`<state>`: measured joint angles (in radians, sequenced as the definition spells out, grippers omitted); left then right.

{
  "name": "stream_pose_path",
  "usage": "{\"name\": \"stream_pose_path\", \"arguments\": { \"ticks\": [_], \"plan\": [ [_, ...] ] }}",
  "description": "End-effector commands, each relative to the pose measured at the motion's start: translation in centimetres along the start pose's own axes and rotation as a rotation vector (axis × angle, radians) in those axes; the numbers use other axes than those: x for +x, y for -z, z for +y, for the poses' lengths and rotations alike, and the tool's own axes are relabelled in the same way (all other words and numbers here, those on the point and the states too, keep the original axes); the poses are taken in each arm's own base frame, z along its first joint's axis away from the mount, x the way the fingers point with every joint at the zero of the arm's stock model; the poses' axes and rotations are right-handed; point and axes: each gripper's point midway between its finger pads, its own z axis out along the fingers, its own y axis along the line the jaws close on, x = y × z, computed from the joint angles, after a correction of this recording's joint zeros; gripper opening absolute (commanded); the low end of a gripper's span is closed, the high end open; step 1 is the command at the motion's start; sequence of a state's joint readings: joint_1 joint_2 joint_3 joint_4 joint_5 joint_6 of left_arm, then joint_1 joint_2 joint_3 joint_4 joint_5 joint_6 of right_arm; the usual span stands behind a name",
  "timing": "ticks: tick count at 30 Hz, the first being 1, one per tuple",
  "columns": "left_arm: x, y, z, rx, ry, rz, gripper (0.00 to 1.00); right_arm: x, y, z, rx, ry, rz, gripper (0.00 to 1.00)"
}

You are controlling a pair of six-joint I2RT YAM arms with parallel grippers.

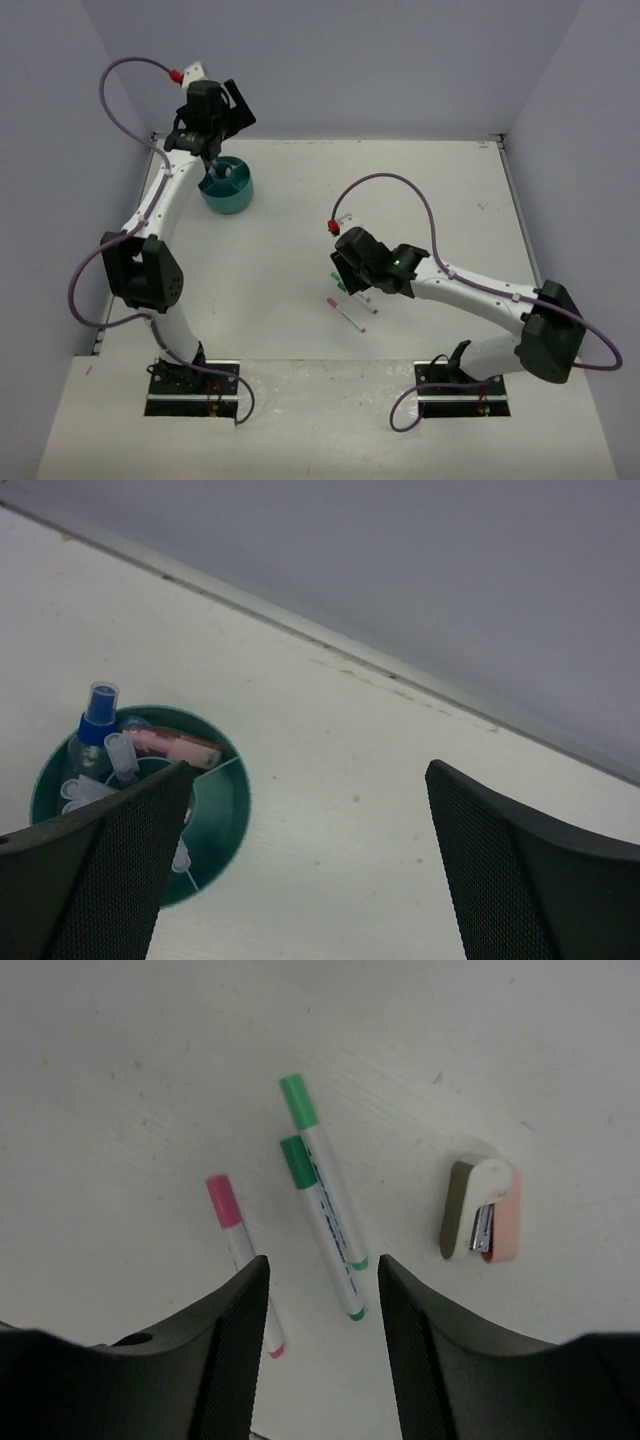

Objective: Sort the stationery into containers
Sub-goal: Pick up the pen from the center of the board.

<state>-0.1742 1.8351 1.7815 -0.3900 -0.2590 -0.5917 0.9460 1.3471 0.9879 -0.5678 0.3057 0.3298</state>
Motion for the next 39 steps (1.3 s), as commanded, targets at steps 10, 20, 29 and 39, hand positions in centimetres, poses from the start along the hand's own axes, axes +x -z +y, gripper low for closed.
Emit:
{"name": "stream_pose_path", "arguments": {
  "ticks": [10,20,29,39],
  "plan": [
    [-0.4,19.1,-4.0,0.522,-0.01,-0.066,1.0,9.9,-2.2,5.8,-0.152,0.122,0.438,0.36],
    [4.1,21.7,-2.7,0.603,-0.034,0.024,1.0,10.7,-5.2,6.3,-0.104,0.138,0.474,0.3],
    [9.1,22.3,-2.3,0.689,-0.025,0.166,1.0,9.1,-5.5,6.3,-0.098,0.136,0.398,0.0],
    [13.6,29.8,-7.7,1.204,-0.015,0.364,1.0,-6.7,7.5,11.0,-0.627,0.057,-0.367,0.0]
  ]
}}
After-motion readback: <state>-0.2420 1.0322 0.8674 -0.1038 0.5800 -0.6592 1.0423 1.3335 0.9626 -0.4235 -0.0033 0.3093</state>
